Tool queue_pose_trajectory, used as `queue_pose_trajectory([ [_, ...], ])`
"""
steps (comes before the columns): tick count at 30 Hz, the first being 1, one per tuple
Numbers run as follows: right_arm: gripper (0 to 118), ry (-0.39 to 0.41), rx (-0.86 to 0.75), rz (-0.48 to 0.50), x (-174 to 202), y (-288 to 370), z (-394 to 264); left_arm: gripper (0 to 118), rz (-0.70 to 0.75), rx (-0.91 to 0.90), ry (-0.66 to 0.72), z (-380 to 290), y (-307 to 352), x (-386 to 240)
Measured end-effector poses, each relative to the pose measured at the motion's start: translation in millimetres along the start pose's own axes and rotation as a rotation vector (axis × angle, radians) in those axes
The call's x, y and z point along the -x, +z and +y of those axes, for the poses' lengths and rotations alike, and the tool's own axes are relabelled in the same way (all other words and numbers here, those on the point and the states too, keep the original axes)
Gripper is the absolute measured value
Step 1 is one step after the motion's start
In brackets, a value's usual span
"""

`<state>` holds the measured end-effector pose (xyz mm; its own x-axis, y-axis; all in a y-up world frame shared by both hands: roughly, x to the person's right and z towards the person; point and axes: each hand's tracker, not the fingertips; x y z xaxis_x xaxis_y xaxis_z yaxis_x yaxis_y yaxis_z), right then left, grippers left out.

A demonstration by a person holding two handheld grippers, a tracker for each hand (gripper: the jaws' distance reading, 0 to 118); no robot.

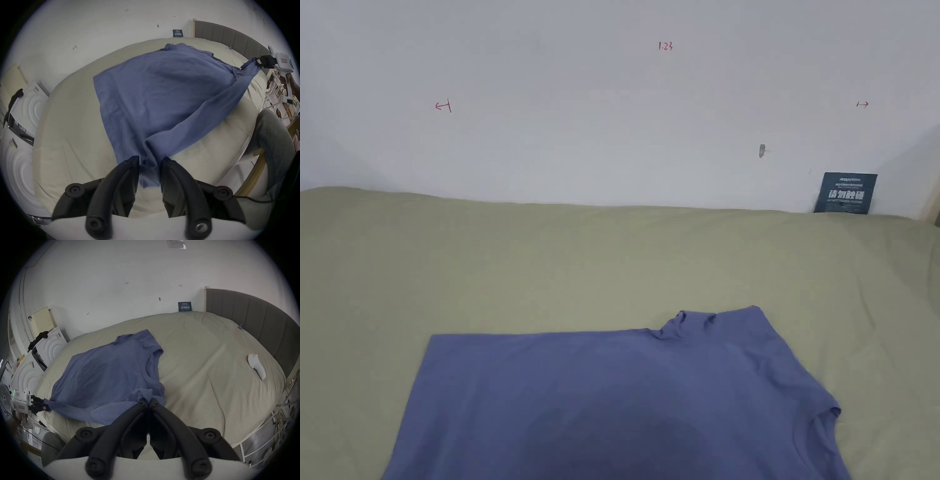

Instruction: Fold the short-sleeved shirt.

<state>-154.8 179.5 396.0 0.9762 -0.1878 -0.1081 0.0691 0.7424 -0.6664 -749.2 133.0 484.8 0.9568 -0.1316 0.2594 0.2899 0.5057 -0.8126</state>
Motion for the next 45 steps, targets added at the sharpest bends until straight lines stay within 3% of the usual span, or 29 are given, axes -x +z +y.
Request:
queue_pose_trajectory([
  [1,17,0.004,0.038,-0.012,4,3,1,33,0.002,0.002,0.031,-5,5,2],
  [3,75,-0.008,0.038,-0.074,0,12,2,44,0.013,-0.014,0.106,-11,20,9],
  [4,91,0.001,0.050,-0.109,0,18,5,48,0.026,-0.022,0.156,-13,30,13],
  [8,92,0.052,-0.079,-0.163,25,51,25,70,0.112,-0.180,0.234,8,85,12],
  [10,93,0.064,-0.143,-0.172,50,63,33,72,0.112,-0.291,0.281,33,105,3],
  [13,93,0.019,-0.176,-0.153,86,68,35,71,0.108,-0.398,0.360,66,116,-17],
  [16,92,0.005,-0.154,-0.075,119,62,23,64,0.085,-0.421,0.458,82,116,-46],
  [17,89,0.030,-0.131,-0.073,127,59,14,46,0.093,-0.434,0.447,81,115,-60],
  [18,79,0.079,-0.106,-0.083,137,57,5,10,0.116,-0.441,0.442,79,113,-74],
  [19,60,0.127,-0.070,-0.099,146,56,-4,0,0.158,-0.459,0.441,74,112,-90],
  [20,15,0.160,-0.057,-0.121,153,55,-15,0,0.139,-0.432,0.426,63,108,-99],
  [21,2,0.166,-0.070,-0.157,160,58,-30,0,0.117,-0.411,0.418,52,105,-111],
  [24,1,0.212,0.017,-0.076,169,63,-62,0,0.138,-0.325,0.412,16,98,-139],
  [33,2,0.196,0.079,-0.044,163,65,-84,0,0.115,-0.207,0.531,-23,83,-133],
  [34,2,0.177,0.069,-0.029,160,67,-79,1,0.140,-0.205,0.549,-20,80,-125],
  [35,2,0.158,0.059,-0.014,157,69,-75,16,0.170,-0.207,0.561,-18,76,-117],
  [38,2,0.119,0.036,0.004,144,74,-61,86,0.210,-0.181,0.627,-8,56,-89],
  [42,2,0.071,0.005,0.031,126,81,-46,89,0.195,-0.140,0.692,2,20,-58],
  [45,2,0.044,-0.002,0.013,113,80,-39,89,0.189,-0.068,0.650,9,-12,-48],
])
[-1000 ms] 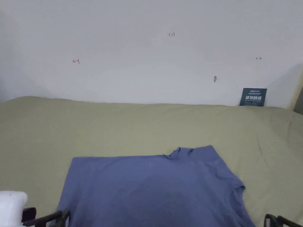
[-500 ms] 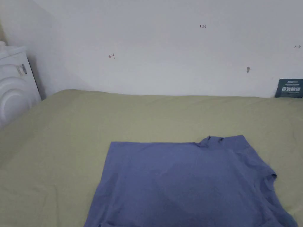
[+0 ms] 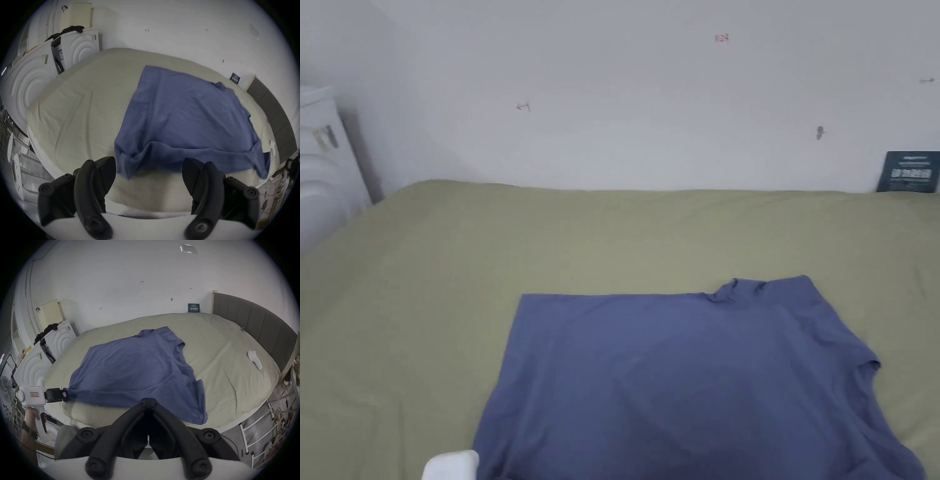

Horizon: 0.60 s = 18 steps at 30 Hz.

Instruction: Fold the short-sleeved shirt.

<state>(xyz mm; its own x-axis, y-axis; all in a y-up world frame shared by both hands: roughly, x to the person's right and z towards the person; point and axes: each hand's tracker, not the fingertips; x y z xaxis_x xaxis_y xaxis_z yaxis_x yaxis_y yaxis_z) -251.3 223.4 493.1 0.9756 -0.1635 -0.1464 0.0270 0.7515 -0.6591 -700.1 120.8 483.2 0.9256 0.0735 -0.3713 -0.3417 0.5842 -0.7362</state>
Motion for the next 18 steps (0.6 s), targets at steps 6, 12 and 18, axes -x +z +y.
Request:
queue_pose_trajectory([
  [6,27,-0.076,0.090,-0.195,-48,-25,-7,6,-0.098,0.020,0.044,-2,-20,6],
  [12,85,-0.228,0.250,-0.217,-92,-79,-20,6,-0.069,0.031,-0.036,2,-13,-1],
  [18,77,-0.081,0.317,-0.256,-79,-122,-21,6,-0.094,0.042,-0.017,8,-21,3],
])
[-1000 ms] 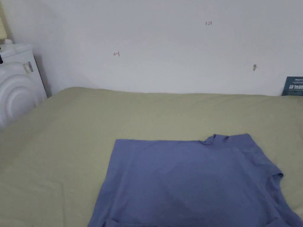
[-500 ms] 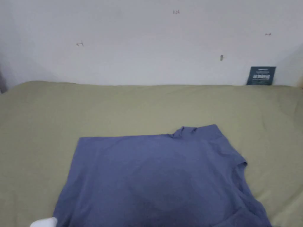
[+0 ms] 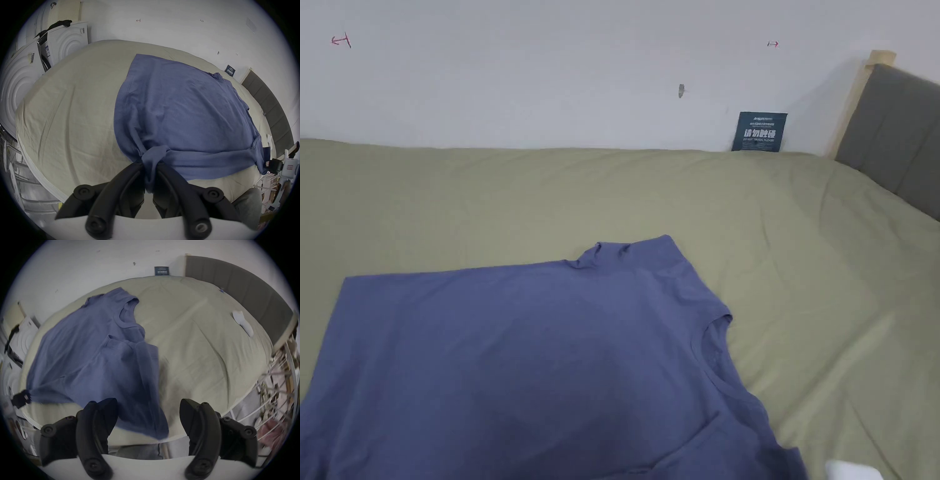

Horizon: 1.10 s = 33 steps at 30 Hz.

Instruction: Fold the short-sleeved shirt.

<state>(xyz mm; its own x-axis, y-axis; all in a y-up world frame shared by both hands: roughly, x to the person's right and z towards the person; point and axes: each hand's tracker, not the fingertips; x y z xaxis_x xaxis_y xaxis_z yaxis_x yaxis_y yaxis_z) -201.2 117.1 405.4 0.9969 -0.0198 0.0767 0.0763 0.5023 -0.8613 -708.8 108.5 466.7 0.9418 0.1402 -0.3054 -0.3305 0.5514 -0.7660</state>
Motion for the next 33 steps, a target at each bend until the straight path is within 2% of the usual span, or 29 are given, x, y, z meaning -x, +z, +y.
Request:
queue_pose_trajectory([
  [1,57,0.018,0.031,0.025,2,-4,3,6,-0.002,0.002,0.000,-1,0,-1],
  [2,7,-0.004,0.024,0.046,2,-5,7,6,-0.006,0.002,-0.003,0,-1,-1],
  [4,8,-0.045,0.017,0.011,6,0,11,6,-0.022,0.006,0.003,1,-1,2],
  [6,8,0.005,0.011,0.033,9,8,13,6,-0.041,0.009,0.015,0,4,4],
  [8,8,0.071,-0.009,0.008,11,20,18,6,-0.052,0.010,0.005,3,8,4],
  [10,8,0.061,-0.025,0.037,9,36,25,6,-0.055,0.004,-0.026,7,11,9],
  [13,8,0.113,-0.075,0.062,10,51,42,6,-0.062,-0.012,-0.066,19,17,9],
  [17,8,0.118,-0.150,0.118,8,48,77,6,-0.081,-0.049,-0.094,46,19,8],
  [22,8,0.291,-0.223,0.149,32,30,137,6,-0.071,-0.046,-0.176,99,8,5],
  [25,8,0.358,-0.210,0.171,48,5,171,6,-0.066,-0.018,-0.232,129,-14,9],
  [30,8,0.349,-0.088,0.166,62,-60,208,6,-0.052,0.088,-0.374,163,-56,6],
  [33,8,0.285,-0.062,0.171,60,-88,218,6,-0.080,0.094,-0.292,175,-75,11],
])
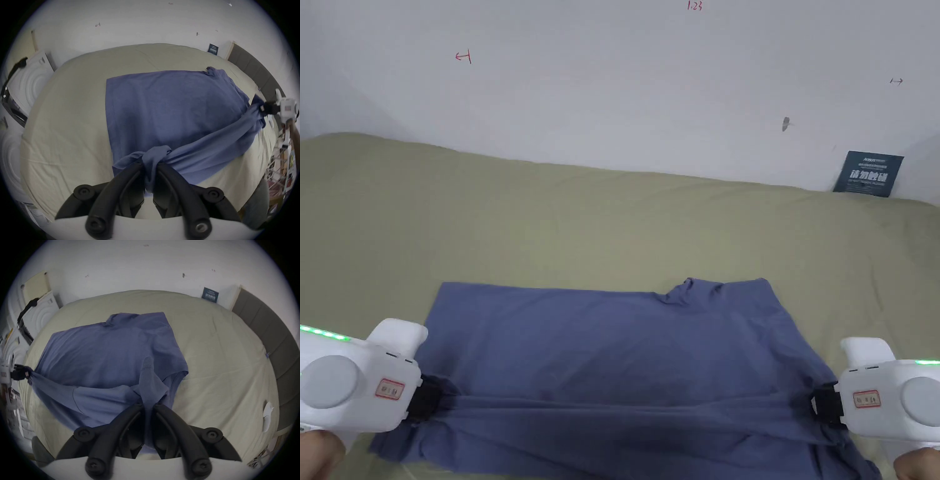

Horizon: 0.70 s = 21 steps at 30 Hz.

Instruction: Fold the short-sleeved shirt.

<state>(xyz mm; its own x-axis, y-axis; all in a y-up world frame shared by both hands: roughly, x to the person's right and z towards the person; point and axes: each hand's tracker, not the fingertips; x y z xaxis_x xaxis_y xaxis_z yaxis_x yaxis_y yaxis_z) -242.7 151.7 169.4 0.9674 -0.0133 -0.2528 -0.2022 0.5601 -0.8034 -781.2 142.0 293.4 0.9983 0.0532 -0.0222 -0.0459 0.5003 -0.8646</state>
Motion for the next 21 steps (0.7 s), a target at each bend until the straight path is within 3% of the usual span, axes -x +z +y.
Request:
queue_pose_trajectory([
  [3,13,-0.005,-0.041,0.000,-1,-11,0,15,0.005,0.019,0.005,6,-21,1],
  [4,27,-0.014,-0.046,0.004,-1,-13,1,22,0.050,0.028,-0.009,7,-26,-3],
  [5,61,-0.037,-0.056,-0.003,0,-13,2,41,0.068,0.045,-0.034,8,-30,-4],
  [6,83,-0.051,-0.064,-0.018,0,-12,3,59,0.081,0.045,-0.023,10,-30,-6],
  [7,86,-0.059,-0.059,-0.024,-2,-10,4,68,0.086,0.048,-0.017,10,-29,-7],
  [10,81,-0.076,-0.178,0.020,-5,18,4,68,0.094,-0.042,0.038,13,-4,1],
  [12,83,-0.045,-0.277,-0.010,3,49,1,68,0.105,-0.158,0.071,13,33,1],
  [14,83,-0.006,-0.406,-0.014,23,91,-7,68,0.126,-0.288,0.079,8,78,-11],
  [18,83,0.000,-0.587,-0.045,70,164,-38,68,0.087,-0.591,0.099,-27,157,-56],
  [20,83,0.002,-0.599,-0.045,88,187,-61,64,0.140,-0.660,0.141,-51,175,-74],
  [21,82,0.002,-0.583,-0.047,97,192,-70,54,0.167,-0.669,0.158,-64,180,-82],
])
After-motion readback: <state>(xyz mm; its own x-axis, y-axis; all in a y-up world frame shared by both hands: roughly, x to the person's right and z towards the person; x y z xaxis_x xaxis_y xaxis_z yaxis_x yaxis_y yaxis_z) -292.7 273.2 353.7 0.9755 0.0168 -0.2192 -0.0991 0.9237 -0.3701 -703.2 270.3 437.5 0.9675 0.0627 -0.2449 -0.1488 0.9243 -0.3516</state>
